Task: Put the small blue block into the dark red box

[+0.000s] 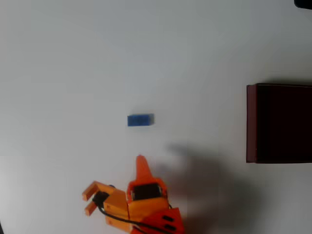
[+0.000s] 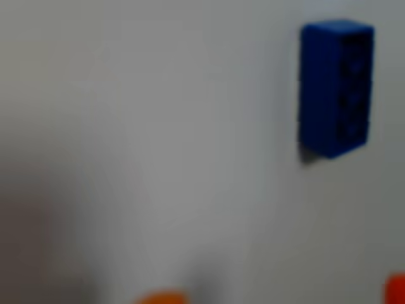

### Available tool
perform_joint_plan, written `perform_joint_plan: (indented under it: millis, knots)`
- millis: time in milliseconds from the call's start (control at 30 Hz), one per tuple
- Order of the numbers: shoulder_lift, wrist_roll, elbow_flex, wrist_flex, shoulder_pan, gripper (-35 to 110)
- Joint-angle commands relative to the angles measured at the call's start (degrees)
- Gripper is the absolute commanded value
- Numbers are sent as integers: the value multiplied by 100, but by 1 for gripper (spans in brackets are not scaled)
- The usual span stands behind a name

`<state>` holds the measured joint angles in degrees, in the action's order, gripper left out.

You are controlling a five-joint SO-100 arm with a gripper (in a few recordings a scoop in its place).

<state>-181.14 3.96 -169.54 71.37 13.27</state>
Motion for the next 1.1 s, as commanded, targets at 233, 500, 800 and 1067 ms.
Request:
perform_joint_plan:
  millis: [233,500,800,1067]
  knots:
    - [4280,-352,2769,-756,44,18]
    - [5871,-492,4113,-756,26,18]
    - [7269,-527,4764,-1055,26,18]
    - [8200,-466,5133,-1292,70,18]
